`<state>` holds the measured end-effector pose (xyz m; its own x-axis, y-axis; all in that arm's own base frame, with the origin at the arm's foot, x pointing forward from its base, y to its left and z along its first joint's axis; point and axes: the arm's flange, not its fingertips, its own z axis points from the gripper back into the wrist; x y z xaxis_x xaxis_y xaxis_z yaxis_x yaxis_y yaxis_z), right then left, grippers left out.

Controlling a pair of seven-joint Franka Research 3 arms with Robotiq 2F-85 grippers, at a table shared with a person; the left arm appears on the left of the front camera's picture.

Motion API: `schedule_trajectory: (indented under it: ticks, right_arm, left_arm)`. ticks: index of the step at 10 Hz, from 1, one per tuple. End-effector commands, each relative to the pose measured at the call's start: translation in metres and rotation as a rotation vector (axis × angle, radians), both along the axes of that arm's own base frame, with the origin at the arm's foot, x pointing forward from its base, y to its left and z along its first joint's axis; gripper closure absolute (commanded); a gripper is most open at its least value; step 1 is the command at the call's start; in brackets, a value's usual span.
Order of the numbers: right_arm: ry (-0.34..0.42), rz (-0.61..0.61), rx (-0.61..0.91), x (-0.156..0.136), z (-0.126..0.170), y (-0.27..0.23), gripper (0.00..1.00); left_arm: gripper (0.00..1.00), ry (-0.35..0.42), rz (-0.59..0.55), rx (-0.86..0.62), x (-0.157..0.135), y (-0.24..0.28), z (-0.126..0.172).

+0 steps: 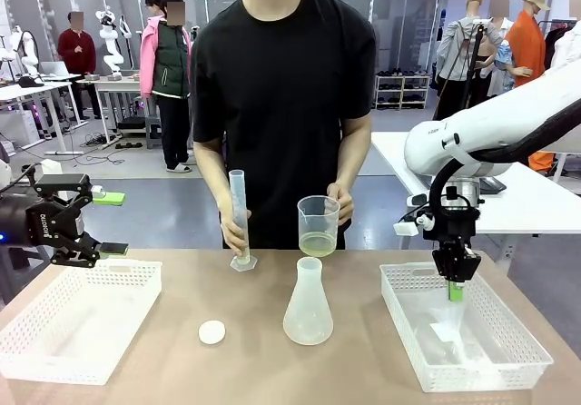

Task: Prepare the solutions needed for the experiment.
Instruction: Pick up the Plastic Funnel and insert it into the Big flask.

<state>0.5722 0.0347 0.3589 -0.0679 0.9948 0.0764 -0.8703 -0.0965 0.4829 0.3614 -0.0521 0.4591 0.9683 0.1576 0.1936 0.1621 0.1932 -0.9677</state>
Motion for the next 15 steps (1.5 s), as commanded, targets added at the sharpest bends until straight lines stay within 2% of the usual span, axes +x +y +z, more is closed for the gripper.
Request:
schedule_trajectory:
  ticks: [1, 3, 5, 12, 14, 15]
  right_arm:
    - [0.003, -0.006, -0.03, 0.007, -0.004, 0.001, 1.0]
    - [-0.001, -0.045, -0.028, 0.003, 0.005, 0.004, 0.99]
    - [-0.069, -0.123, -0.062, -0.008, 0.039, 0.008, 0.99]
    - [-0.664, -0.208, -0.298, -0.082, 0.199, 0.039, 0.99]
    - [-0.815, -0.252, -0.334, -0.106, 0.219, 0.05, 0.99]
    - [-0.848, -0.267, -0.352, -0.114, 0.223, 0.059, 0.99]
  left_arm:
    - [0.0, 0.002, 0.0, -0.021, -0.003, -0.002, 0.0]
    - [0.0, 0.002, 0.0, -0.021, -0.003, -0.002, 0.0]
    - [0.0, 0.002, 0.0, -0.021, -0.003, -0.002, 0.0]
    - [0.0, 0.002, 0.0, -0.021, -0.003, -0.002, 0.0]
    - [0.0, 0.002, 0.0, -0.021, -0.003, -0.002, 0.0]
    - [0.0, 0.002, 0.0, -0.021, -0.003, -0.002, 0.0]
